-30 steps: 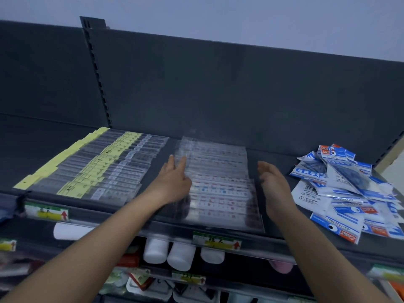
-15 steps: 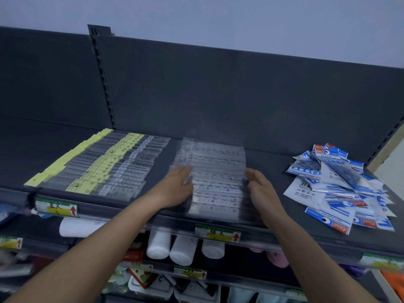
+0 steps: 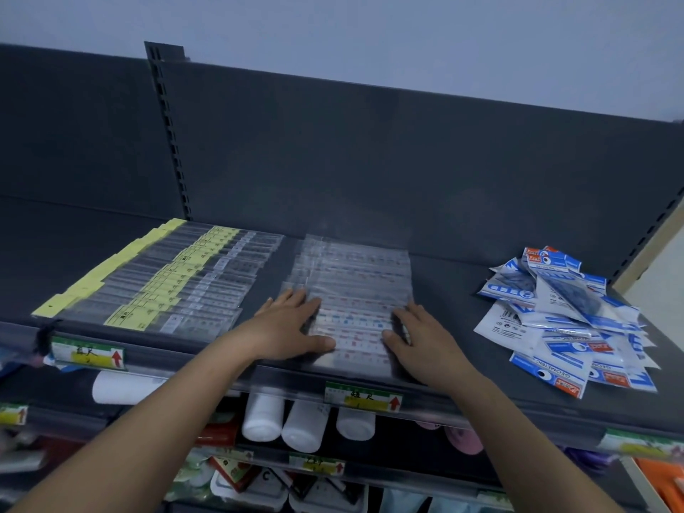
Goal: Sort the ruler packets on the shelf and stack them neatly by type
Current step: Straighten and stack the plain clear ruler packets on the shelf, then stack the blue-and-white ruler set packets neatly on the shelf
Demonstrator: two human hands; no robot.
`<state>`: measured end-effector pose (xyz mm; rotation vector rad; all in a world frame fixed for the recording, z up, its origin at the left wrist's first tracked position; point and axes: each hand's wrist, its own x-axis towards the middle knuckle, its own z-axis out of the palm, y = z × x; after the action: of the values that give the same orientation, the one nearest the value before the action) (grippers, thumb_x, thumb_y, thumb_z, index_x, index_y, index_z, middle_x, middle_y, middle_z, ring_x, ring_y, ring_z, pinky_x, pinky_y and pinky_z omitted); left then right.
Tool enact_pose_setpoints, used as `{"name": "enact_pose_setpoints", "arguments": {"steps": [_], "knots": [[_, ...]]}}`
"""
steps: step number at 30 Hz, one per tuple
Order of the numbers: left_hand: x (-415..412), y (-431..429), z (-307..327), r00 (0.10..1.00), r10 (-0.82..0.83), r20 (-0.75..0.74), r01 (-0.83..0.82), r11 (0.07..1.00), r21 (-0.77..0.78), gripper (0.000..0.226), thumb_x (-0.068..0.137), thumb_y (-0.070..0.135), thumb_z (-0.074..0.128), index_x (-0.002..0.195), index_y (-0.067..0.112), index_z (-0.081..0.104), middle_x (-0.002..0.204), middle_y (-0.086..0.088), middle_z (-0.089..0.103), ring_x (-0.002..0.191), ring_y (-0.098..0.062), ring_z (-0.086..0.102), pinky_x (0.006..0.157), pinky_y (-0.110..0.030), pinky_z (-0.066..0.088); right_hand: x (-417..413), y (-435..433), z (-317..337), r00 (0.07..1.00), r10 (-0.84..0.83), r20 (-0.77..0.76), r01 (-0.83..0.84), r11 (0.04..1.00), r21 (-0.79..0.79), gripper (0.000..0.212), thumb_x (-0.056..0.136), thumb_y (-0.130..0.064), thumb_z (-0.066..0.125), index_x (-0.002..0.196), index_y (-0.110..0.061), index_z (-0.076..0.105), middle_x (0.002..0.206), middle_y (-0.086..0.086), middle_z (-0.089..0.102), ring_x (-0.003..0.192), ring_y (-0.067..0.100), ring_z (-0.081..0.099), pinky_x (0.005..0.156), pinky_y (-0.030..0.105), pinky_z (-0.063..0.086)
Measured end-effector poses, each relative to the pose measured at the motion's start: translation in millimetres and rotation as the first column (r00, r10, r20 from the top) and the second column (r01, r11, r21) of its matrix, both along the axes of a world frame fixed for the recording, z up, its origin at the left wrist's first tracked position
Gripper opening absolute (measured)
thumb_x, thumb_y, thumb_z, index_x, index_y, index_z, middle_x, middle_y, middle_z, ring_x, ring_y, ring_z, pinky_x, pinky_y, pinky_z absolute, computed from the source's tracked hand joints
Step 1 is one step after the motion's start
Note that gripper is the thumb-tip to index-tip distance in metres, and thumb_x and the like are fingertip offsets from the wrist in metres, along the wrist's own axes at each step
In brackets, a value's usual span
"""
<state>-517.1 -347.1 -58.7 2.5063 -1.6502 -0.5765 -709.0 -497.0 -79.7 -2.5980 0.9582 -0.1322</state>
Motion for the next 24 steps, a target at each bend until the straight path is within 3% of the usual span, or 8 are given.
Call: {"name": "enact_pose_setpoints", "arguments": {"steps": [3, 6, 10, 14, 18, 24], "knots": [[1, 0, 4, 1.0, 0.013, 0.009, -0.013, 1.0, 0.003, 0.085, 0.088, 0.068, 0.042, 0.154, 0.029, 0.005, 0.161, 0.001, -0.011, 0.147, -0.018, -0.015, 0.119, -0.044, -0.005, -1, -1, 0, 0.995, -0.008, 0.1, 0.004, 0.999, 0.045, 0.057, 0.1, -0.043, 0.04, 0.149, -0.015, 0.033, 0.159, 0.003, 0.024, 0.146, 0.019, 0.02, 0.118, 0.034, 0.022], [-4, -6, 15, 0.999, 0.035, 0.029, -0.034, 0.998, -0.049, 0.079, 0.091, 0.064, 0.041, 0.154, 0.029, 0.01, 0.162, -0.001, -0.008, 0.148, -0.018, -0.014, 0.119, -0.048, -0.004, -5, -4, 5, 0.981, -0.067, 0.183, 0.051, 0.995, 0.088, 0.051, 0.102, -0.027, 0.042, 0.15, -0.013, 0.031, 0.159, 0.004, 0.022, 0.148, 0.017, 0.015, 0.119, 0.03, 0.015], [-10, -25, 32, 0.997, -0.015, 0.072, 0.022, 0.995, -0.099, 0.073, 0.095, 0.058, 0.042, 0.154, 0.026, 0.013, 0.162, -0.001, -0.005, 0.148, -0.019, -0.012, 0.12, -0.047, 0.001, -15, -19, 18, 0.979, -0.083, 0.188, 0.09, 0.996, -0.026, 0.051, 0.099, -0.014, 0.043, 0.148, -0.015, 0.033, 0.159, 0.007, 0.024, 0.148, 0.019, 0.015, 0.118, 0.032, 0.016], [-25, -60, 46, 0.988, -0.081, 0.134, 0.097, 0.988, -0.121, 0.07, 0.095, 0.053, 0.045, 0.153, 0.021, 0.021, 0.162, -0.007, 0.005, 0.149, -0.023, -0.003, 0.12, -0.045, 0.01, -35, -42, 40, 0.976, -0.17, 0.138, 0.192, 0.967, -0.168, 0.053, 0.097, -0.021, 0.05, 0.147, -0.014, 0.035, 0.158, 0.007, 0.027, 0.148, 0.022, 0.018, 0.118, 0.035, 0.019], [-56, -103, 55, 0.982, -0.109, 0.154, 0.137, 0.974, -0.179, 0.071, 0.093, 0.057, 0.045, 0.151, 0.019, 0.027, 0.16, -0.007, 0.015, 0.148, -0.024, 0.006, 0.118, -0.042, 0.016, -69, -69, 60, 0.959, -0.256, 0.126, 0.282, 0.918, -0.278, 0.054, 0.093, -0.029, 0.056, 0.142, -0.011, 0.042, 0.146, 0.01, 0.041, 0.138, 0.025, 0.032, 0.11, 0.037, 0.031], [-118, -167, 57, 0.973, -0.167, 0.161, 0.201, 0.953, -0.225, 0.069, 0.092, 0.057, 0.047, 0.147, 0.017, 0.036, 0.155, -0.01, 0.027, 0.145, -0.024, 0.019, 0.115, -0.038, 0.025, -128, -120, 73, 0.919, -0.394, 0.008, 0.379, 0.879, -0.288, 0.06, 0.094, -0.044, 0.051, 0.145, -0.015, 0.037, 0.15, 0.01, 0.037, 0.139, 0.027, 0.032, 0.11, 0.04, 0.032]]}}
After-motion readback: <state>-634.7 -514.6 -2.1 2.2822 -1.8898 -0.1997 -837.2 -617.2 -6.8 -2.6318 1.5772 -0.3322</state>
